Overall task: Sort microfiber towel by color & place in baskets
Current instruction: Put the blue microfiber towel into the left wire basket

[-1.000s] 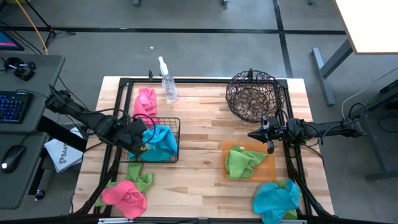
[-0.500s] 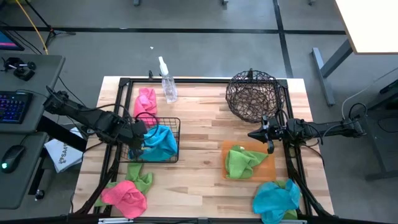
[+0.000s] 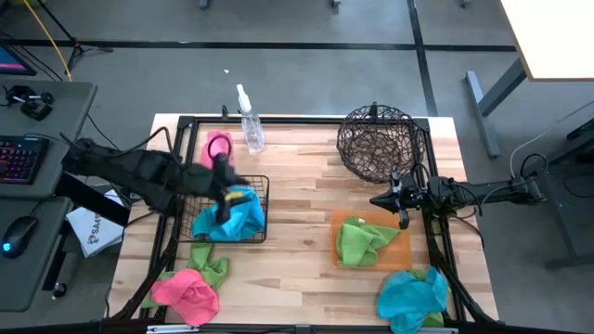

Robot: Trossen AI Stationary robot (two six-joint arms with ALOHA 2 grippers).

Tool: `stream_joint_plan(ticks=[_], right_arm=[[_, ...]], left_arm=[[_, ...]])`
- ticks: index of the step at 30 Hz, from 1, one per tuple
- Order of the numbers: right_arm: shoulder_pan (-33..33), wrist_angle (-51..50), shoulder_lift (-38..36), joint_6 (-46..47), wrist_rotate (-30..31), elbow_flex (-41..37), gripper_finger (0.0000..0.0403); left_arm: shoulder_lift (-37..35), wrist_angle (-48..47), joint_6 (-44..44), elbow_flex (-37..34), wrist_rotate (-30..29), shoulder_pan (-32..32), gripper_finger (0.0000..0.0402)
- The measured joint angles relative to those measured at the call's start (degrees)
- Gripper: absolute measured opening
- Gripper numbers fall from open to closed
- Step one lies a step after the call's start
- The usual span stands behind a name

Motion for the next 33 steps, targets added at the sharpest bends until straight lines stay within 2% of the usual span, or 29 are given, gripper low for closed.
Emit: stream_joint_plan(ticks=[3,5,7,12,16,18,20,23,27,29,31,33], right_arm=[[0.02,-0.02,0.0,0.0,0.02,0.0,0.0],[0.01,-0.02,0.0,0.0,-0.01,0.0,0.0],[0.02,0.0,0.0,0.0,0.0,0.0,0.0],[0.02,-0.01,0.0,-0.39,0.01,0.0,0.0],[0.02,0.24,0.0,-1.59,0.17,-0.01,0.0],[-0.01,2.65,0.04,3.42,0.29,-0.02,0.0],[0.02,8.01,0.02,11.67,2.96,-0.02,0.0],[-0.03,17.13,0.01,20.9,11.22,-0.02,0.0],[-0.03,26.02,-0.01,19.37,26.9,-0.02,0.0],[-0.05,31.48,0.3,20.53,32.74,-0.02,0.0],[-0.05,40.55,1.73,20.83,32.9,-0.02,0.0],[-0.03,48.14,4.23,19.3,26.31,0.59,0.0]], left_arm=[[0.9,16.19,4.05,-3.75,7.44,5.05,0.0207],[2.17,24.91,2.86,-6.06,12.48,8.07,0.0207],[3.71,31.88,0.26,-8.0,14.77,10.33,0.0207],[8.61,41.26,-7.33,-9.31,13.56,13.05,0.0207],[12.25,50.42,-8.15,-9.31,12.38,14.1,0.0207],[13.45,54.11,-8.48,-9.3,12.35,14.79,0.0207],[13.93,55.37,-9.48,-8.72,12.28,15.52,0.0207],[13.91,54.95,-10.69,-7.82,12.27,16.59,0.0207],[13.13,54.63,-10.49,-7.7,12.15,17.85,0.0207],[12.53,54.87,-9.54,-7.66,12.25,18.61,0.0207],[11.73,54.4,-7.87,-7.65,12.29,19.54,0.0207],[11.02,54.17,-5.81,-7.65,12.31,20.56,0.0207]])
